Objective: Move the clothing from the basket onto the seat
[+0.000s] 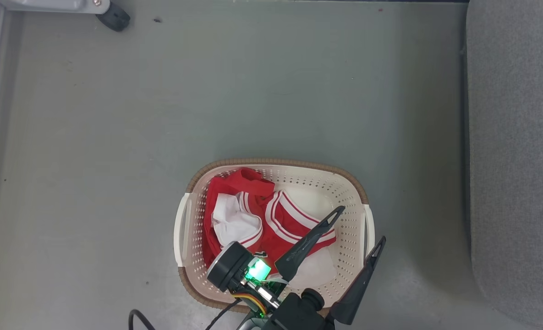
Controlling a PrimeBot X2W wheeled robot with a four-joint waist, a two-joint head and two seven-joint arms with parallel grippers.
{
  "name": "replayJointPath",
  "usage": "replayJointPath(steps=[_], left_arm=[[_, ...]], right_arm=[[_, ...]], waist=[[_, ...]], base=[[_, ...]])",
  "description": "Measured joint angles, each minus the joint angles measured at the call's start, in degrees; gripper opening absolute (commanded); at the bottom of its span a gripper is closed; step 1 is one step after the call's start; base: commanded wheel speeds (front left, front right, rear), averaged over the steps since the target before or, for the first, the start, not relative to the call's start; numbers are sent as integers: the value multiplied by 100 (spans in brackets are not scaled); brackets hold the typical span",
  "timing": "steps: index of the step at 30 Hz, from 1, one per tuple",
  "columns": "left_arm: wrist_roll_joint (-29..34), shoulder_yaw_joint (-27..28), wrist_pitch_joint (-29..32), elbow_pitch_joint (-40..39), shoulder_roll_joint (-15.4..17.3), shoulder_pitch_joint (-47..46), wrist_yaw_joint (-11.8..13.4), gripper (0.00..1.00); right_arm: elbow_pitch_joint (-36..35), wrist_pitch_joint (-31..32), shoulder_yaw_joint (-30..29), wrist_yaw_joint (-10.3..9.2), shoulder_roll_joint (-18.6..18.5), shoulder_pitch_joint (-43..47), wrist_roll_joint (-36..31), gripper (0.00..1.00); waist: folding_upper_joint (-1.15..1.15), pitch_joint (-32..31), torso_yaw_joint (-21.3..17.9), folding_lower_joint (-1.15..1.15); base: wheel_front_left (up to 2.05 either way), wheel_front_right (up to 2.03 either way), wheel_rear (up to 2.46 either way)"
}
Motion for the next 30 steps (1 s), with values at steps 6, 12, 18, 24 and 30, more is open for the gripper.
replayJointPath(steps=[6, 12, 18, 24, 30], left_arm=[[-27, 53, -45, 115, -4, -20, 0, 100], [-94, 102, -87, 300, -4, -119, 0, 100], [-156, 94, -96, 431, -4, -122, 0, 100], [-172, 115, -102, 554, -3, -122, 0, 100], [-222, 143, -104, 675, -4, -121, 0, 100]], right_arm=[[213, 1, 240, 0, -7, -51, 233, 0], [320, 3, 584, 0, 0, -70, 445, 18], [372, 53, 861, 0, 44, -120, 557, 100], [409, 53, 1079, 0, 123, -118, 650, 100], [480, 53, 1302, 0, 246, -11, 749, 100]], waist=[[0, -9, -42, 0], [0, -110, -135, -1], [0, -255, -205, -1], [0, -404, -264, -1], [0, -605, -338, -1]], base=[[0, 0, 0], [0, 0, 0], [0, 0, 0], [0, 0, 0], [0, 0, 0]])
